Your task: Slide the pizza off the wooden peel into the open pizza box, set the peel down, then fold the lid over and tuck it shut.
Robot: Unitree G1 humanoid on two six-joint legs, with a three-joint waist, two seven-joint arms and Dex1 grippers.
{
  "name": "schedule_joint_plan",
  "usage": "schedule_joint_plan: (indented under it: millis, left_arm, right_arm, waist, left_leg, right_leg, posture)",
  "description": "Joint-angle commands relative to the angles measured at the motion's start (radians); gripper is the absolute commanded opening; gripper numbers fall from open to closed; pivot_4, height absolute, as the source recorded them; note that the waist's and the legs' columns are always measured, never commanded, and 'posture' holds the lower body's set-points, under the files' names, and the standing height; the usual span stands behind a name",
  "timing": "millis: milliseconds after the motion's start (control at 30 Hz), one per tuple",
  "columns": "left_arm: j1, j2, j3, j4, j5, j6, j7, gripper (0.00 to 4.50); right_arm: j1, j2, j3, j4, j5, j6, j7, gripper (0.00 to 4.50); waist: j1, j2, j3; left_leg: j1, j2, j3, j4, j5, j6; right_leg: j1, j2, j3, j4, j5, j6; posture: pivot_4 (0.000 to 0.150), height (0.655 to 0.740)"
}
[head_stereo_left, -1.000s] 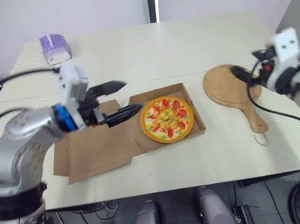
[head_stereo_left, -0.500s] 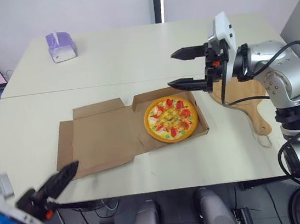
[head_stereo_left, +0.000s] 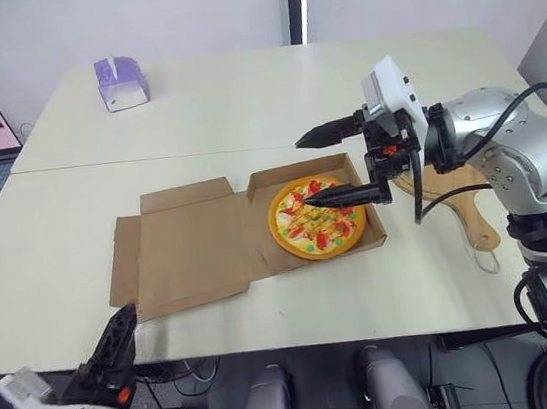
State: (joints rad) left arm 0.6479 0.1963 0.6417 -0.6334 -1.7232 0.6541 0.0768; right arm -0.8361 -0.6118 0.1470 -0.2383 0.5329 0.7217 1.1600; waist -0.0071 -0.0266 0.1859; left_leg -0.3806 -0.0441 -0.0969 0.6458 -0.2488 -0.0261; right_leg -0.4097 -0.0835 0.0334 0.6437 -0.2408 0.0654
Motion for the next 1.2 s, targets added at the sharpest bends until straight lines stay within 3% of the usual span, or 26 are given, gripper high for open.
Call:
schedule_joint_plan:
  millis: [33, 400, 667, 833, 1067, 1200]
  left_arm:
    - [-0.015, 0.012, -0.051, 0.012, -0.007, -0.04, 0.054, 4.5]
    - [-0.048, 0.043, -0.121, 0.076, -0.051, -0.102, 0.129, 4.5]
    - [-0.121, 0.09, -0.165, 0.134, -0.02, -0.109, 0.143, 4.5]
    - [-0.133, 0.087, -0.175, 0.143, -0.018, -0.128, 0.155, 3.38]
    - [-0.176, 0.084, -0.188, 0.141, -0.029, -0.165, 0.197, 1.15]
    - [-0.178, 0.102, -0.192, 0.141, -0.014, -0.146, 0.193, 0.02]
  right_arm:
    - [-0.026, -0.011, -0.019, -0.051, 0.031, 0.017, -0.004, 4.43]
    - [-0.02, -0.028, -0.034, -0.083, 0.039, 0.04, -0.029, 4.43]
    - [-0.014, -0.043, -0.033, -0.104, 0.054, 0.054, -0.049, 4.43]
    - [-0.012, -0.05, -0.034, -0.112, 0.06, 0.057, -0.057, 4.5]
    - [-0.002, -0.05, -0.033, -0.117, 0.059, 0.055, -0.065, 4.5]
    - [0.004, -0.047, -0.029, -0.116, 0.049, 0.042, -0.073, 4.5]
  waist:
    - [-0.001, 0.0, 0.0]
    - [0.002, 0.001, 0.0]
    - [0.007, 0.009, -0.003]
    - [0.009, 0.012, -0.002]
    - [0.009, 0.014, -0.002]
    - [0.006, 0.007, -0.001]
  left_leg:
    - [0.0, 0.0, 0.0, 0.0, 0.0, 0.0]
    - [0.0, 0.0, 0.0, -0.001, 0.0, 0.0]
    - [0.0, 0.0, 0.0, -0.002, 0.0, 0.0]
    - [0.0, 0.0, -0.002, -0.003, 0.0, 0.0]
    - [-0.001, 0.0, -0.002, -0.005, 0.0, 0.0]
    - [-0.002, 0.0, -0.002, -0.003, -0.001, -0.002]
  right_leg:
    - [0.0, 0.0, 0.0, 0.0, 0.0, 0.0]
    - [0.0, 0.0, 0.001, -0.001, 0.0, 0.0]
    - [0.0, 0.001, 0.001, -0.001, 0.0, 0.001]
    - [0.0, 0.001, -0.001, -0.001, 0.0, 0.001]
    - [-0.001, 0.001, 0.0, -0.002, 0.0, 0.002]
    - [-0.002, 0.001, -0.001, -0.002, 0.0, 0.002]
  posture:
    - [0.15, 0.74]
    - [0.15, 0.74]
    - [0.15, 0.74]
    - [0.15, 0.74]
    - [0.15, 0.74]
    - [0.15, 0.74]
